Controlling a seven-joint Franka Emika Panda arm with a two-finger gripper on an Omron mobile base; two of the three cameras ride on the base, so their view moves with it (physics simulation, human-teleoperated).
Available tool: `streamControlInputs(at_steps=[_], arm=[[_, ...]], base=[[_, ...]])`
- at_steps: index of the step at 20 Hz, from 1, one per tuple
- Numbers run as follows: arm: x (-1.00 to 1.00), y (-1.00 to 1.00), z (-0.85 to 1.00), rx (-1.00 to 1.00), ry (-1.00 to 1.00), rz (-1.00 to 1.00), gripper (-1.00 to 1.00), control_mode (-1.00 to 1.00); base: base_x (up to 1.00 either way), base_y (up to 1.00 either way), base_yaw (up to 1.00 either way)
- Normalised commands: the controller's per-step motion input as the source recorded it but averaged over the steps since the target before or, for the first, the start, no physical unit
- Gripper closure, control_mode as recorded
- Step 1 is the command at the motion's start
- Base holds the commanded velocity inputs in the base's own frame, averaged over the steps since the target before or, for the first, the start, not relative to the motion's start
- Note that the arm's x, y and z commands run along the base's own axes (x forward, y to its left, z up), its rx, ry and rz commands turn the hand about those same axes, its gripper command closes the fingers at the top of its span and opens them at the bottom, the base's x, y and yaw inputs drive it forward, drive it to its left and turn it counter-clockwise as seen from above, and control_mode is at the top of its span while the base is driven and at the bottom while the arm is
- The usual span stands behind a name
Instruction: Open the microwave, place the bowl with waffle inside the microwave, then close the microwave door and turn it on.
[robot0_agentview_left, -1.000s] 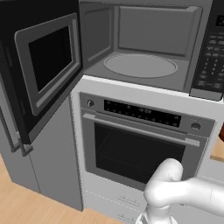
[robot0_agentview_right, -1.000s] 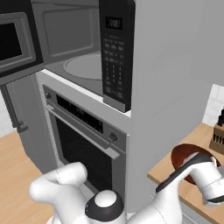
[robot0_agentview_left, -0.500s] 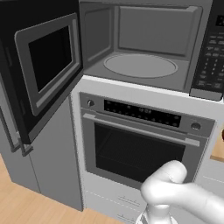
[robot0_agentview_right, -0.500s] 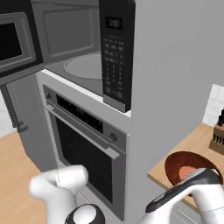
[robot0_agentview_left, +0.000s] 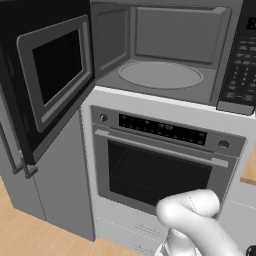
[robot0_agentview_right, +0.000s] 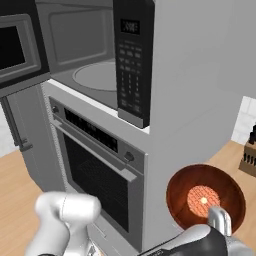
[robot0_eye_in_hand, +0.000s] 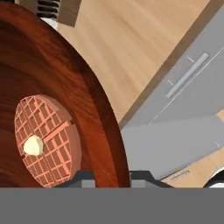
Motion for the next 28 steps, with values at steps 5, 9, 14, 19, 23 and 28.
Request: streamControlInputs(at_steps=[5,9,14,19,23,28], arm=[[-0.5,0.89,0.86,-0.12,-0.2,0.01,1.0,-1.0],[-0.59,0.9,0.84,-0.07,-0.16,0.04,1.0,-1.0],[-0.7,0.89,0.55,-0.03,-0.09,0.04,1.0,-1.0],[-0.02,1.0,0.42,-0.1,0.01,0.01,1.0,-1.0],[0.0,1.0,0.36,-0.1,0.02,0.0,1.0,-1.0],[0.0,1.0,0.38,-0.07,0.01,0.0,1.0,-1.0]], base=[[0.0,0.0,0.0],[0.0,0.0,0.0],[0.0,0.0,0.0],[0.0,0.0,0.0],[0.0,0.0,0.0],[0.0,0.0,0.0]])
